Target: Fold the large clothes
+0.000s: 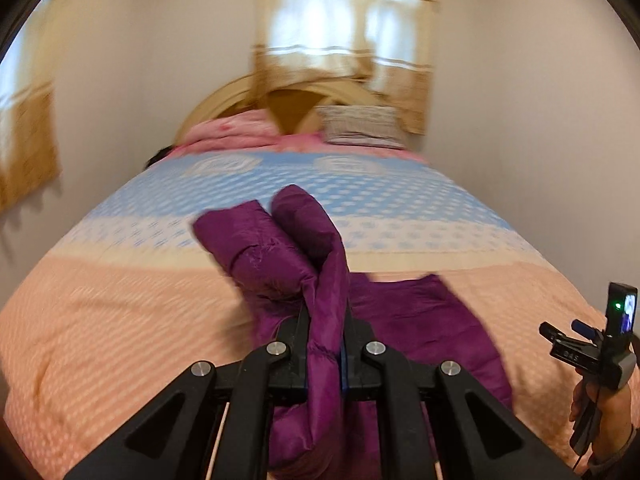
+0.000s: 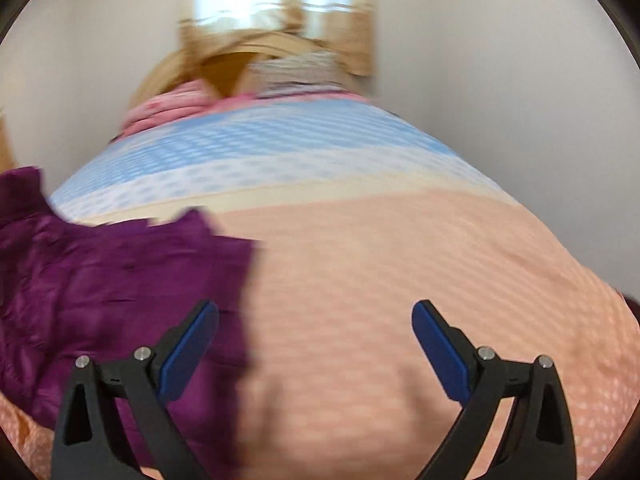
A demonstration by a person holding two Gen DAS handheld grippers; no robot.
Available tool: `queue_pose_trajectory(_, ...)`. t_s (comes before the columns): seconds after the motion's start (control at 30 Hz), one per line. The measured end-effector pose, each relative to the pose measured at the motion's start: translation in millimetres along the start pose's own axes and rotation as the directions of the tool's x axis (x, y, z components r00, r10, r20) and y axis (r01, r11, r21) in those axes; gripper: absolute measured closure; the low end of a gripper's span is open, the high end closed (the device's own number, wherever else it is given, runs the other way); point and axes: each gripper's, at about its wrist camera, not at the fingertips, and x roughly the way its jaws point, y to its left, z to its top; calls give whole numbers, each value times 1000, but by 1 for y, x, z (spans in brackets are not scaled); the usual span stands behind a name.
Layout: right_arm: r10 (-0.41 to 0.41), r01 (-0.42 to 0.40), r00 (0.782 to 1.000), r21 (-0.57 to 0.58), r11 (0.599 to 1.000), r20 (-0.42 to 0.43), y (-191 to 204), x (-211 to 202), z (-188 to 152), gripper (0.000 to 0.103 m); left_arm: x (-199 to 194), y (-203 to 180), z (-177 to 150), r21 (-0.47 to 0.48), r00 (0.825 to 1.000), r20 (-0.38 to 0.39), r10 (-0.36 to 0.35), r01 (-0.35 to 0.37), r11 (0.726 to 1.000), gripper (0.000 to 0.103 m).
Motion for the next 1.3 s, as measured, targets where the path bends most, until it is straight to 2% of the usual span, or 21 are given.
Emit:
queue_pose_trajectory(0.1,-50,50,999,46,998,-11,-37,-5,-6,4,17,-53,0,91,999,-5,-53,53,994,95)
queue_pose_trajectory(0.2,-78,79,997,75,994,-26,-55,-7,-11,3,38,-97,-12,171,995,-38,-89,94,981,95)
queue_pose_trajectory(0.27,-83,86,996,92,992,-41,-65,-7,-15,3,52,-124,-26,246,996,-49,-74,84,966,95)
queue_pose_trajectory(0.4,-69,77,995,122,990,-67,-77,-1,-26,3,91,-162,-64,349,990,-130,-49,91,933,95)
queue_pose_trajectory(0.5,-56,65,995,119,991,-80,-80,1,-32,3,105,-179,-88,427,987,-154,-40,103,899,95)
queue_pose_trajectory(0.57,-58,68,995,116,991,-84,-82,1,-34,3,105,-188,-101,489,989,-140,-36,101,866,95)
queue_pose_trajectory(0.8,-62,79,991,148,986,-118,-94,15,-43,3,83,-195,-95,541,994,-110,-9,68,838,87)
queue_pose_trajectory(0.83,-57,75,991,146,986,-124,-94,16,-44,4,69,-196,-92,556,997,-76,-5,47,830,85)
queue_pose_trajectory(0.87,-56,74,990,144,987,-127,-93,16,-45,3,58,-200,-91,561,998,-55,-17,45,827,77)
queue_pose_trajectory(0.9,-64,81,990,134,988,-128,-92,16,-46,4,41,-201,-87,563,999,-24,-37,44,825,69)
queue_pose_trajectory(0.97,-72,89,988,124,988,-133,-91,16,-46,8,16,-200,-78,543,997,17,-80,58,838,18)
queue_pose_trajectory(1.0,-78,95,988,120,988,-134,-91,14,-46,12,5,-194,-73,524,994,33,-102,70,849,12)
queue_pose_trajectory(1.07,-71,88,988,122,989,-140,-90,13,-43,22,-8,-182,-62,495,991,63,-115,69,866,11)
queue_pose_trajectory(1.1,-53,72,988,127,989,-146,-89,12,-40,29,-11,-170,-55,479,992,81,-96,45,876,11)
queue_pose_trajectory(1.13,-30,51,988,135,990,-151,-86,10,-37,31,-10,-160,-50,464,993,97,-70,17,886,11)
queue_pose_trajectory(1.2,-2,19,991,125,992,-137,-74,4,-26,38,3,-129,-34,406,993,118,29,-75,911,11)
queue_pose_trajectory(1.27,26,-15,993,100,995,-115,-54,-2,-13,44,27,-102,-20,347,986,88,140,-162,924,11)
queue_pose_trajectory(1.3,50,-41,993,85,996,-105,-39,-5,-3,44,43,-80,-12,287,977,63,202,-211,934,11)
